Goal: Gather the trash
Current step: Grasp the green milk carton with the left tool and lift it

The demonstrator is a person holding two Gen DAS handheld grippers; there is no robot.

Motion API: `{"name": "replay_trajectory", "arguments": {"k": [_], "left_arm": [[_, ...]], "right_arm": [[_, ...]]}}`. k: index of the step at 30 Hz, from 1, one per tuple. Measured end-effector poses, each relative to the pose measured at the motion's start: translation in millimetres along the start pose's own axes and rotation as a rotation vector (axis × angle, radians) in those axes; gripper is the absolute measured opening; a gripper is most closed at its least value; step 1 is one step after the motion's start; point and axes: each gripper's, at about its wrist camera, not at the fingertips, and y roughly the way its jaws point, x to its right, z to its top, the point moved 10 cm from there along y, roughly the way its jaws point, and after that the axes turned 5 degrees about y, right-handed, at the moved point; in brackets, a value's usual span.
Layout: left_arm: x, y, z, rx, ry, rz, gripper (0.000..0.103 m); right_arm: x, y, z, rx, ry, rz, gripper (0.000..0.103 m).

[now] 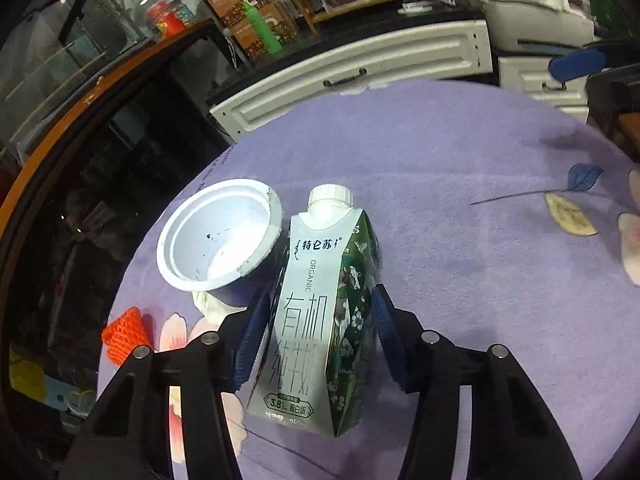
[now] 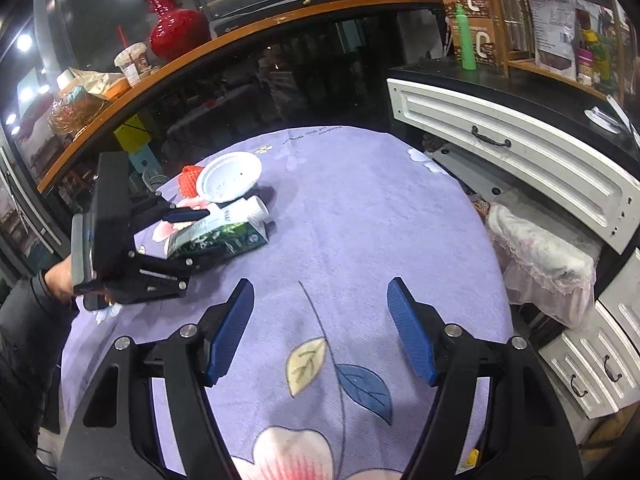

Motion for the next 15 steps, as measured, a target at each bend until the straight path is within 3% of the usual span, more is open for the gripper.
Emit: {"name": "replay_trajectory", "arguments": {"k": [7,15], "left_arm": [[9,-17,-7,0.051,-0.099,0.007,0.05],[-7,-81,-20,0.205,-0.355,0.001,0.046]], "right_arm": [[-23,8,7,-0.005,-0.021,0.021,0.069],[-62,27,16,-0.024,-0.104,0.045,0.069]]}}
